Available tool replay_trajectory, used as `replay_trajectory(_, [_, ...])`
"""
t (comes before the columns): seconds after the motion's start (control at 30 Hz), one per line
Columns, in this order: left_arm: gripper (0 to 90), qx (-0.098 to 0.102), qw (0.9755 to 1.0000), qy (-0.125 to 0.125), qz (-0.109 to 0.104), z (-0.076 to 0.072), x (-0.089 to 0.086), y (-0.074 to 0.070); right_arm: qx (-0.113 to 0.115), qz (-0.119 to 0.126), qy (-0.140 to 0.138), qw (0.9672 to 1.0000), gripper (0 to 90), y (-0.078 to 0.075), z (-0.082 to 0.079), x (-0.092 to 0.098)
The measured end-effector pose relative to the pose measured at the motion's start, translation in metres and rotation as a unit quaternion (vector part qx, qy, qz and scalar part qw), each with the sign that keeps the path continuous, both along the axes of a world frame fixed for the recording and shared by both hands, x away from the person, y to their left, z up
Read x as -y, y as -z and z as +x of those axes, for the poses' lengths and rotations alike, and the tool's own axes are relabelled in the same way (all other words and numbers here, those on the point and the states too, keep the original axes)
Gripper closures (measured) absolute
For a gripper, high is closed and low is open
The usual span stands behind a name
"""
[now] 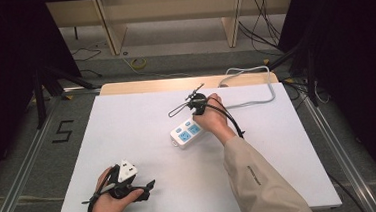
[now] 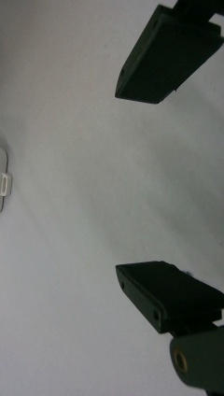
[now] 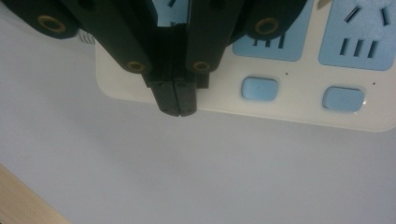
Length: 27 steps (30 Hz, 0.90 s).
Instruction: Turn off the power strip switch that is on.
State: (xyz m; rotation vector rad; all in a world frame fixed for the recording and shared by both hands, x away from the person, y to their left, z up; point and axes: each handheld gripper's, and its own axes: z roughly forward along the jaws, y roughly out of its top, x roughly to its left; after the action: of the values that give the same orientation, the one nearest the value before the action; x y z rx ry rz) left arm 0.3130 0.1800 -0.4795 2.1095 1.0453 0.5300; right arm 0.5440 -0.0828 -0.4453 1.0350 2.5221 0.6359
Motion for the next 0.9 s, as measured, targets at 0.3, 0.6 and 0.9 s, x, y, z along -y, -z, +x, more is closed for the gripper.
replay_trajectory(0.3, [12.8,0.0,1.0,0.0,0.0,0.0001,0.0,0.0001,0.001,0.002,-0.002,1.0,90.0,0.0001,0.0001,0.0006])
replay_trajectory(0.6, [12.8,0.0,1.0,0.0,0.0,-0.0001,-0.0001,-0.0002,0.005,0.003,0.002,1.0,90.0,0.0006,-0.001,0.0004])
replay_trajectory(0.9, [12.8,0.001,1.0,0.0,-0.001,0.0,-0.0002,-0.0002,0.01,0.006,0.004,0.9999,90.0,0.0011,-0.0013,0.0002])
